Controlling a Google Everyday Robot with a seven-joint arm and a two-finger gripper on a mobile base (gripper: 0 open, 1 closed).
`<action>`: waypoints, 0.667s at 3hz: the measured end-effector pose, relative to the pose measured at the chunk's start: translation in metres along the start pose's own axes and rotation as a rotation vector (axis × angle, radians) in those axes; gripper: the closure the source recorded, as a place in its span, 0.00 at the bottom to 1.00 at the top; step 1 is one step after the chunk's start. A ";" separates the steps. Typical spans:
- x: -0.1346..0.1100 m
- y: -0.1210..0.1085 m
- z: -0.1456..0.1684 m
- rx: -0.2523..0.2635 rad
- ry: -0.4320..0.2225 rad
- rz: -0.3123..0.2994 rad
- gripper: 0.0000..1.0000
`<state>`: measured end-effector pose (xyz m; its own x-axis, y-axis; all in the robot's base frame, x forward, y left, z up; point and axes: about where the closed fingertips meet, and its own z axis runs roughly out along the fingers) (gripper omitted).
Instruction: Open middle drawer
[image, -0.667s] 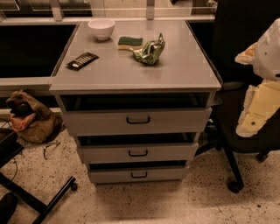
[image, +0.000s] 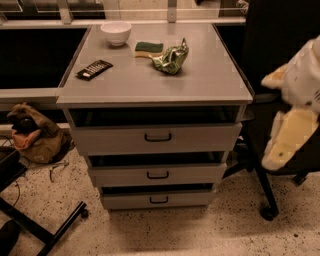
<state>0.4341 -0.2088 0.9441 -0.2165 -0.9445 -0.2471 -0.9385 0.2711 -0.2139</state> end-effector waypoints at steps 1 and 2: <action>0.003 0.034 0.078 -0.124 -0.102 0.010 0.00; -0.002 0.066 0.159 -0.243 -0.200 0.008 0.00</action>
Offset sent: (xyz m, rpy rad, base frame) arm -0.0251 0.0823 -0.2656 0.3916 0.2767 0.1569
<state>0.4150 -0.1596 0.7799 -0.1895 -0.8809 -0.4338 -0.9790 0.2030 0.0154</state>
